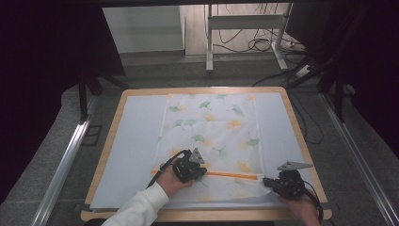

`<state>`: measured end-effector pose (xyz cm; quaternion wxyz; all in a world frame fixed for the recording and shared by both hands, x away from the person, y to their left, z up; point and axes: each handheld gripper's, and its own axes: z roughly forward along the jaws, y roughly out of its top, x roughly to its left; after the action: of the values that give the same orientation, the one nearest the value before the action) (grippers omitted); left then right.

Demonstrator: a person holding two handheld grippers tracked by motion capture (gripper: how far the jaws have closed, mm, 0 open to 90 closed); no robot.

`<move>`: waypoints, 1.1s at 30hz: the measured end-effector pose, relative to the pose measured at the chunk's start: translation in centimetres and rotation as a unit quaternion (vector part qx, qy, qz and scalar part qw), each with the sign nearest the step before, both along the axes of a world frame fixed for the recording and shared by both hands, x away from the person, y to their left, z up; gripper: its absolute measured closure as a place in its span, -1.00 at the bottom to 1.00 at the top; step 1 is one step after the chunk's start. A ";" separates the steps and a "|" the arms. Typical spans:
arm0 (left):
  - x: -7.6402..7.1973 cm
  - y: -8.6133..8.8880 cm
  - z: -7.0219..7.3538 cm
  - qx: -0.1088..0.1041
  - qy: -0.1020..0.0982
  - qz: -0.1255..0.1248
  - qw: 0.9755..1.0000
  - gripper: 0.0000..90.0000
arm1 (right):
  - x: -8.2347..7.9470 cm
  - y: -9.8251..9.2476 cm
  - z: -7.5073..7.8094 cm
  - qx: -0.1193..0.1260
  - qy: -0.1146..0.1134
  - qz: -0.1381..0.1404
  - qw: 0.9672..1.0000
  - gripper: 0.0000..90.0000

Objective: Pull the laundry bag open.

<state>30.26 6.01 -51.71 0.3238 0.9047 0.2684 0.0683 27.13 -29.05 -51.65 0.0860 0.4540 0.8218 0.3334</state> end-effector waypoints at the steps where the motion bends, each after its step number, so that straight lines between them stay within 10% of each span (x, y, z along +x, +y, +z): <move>1: 0.0 0.1 0.0 0.000 0.000 0.000 1.000 1.00 | 0.0 0.0 0.0 0.000 0.000 0.000 1.000 1.00; 33: -0.7 4.0 -0.1 0.001 0.007 0.033 0.999 1.00 | -0.1 0.1 0.0 -0.003 -0.004 0.000 1.000 1.00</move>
<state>29.54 9.98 -51.83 0.3186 0.8962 0.3000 0.0733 27.02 -28.95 -51.65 0.0908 0.4524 0.8226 0.3323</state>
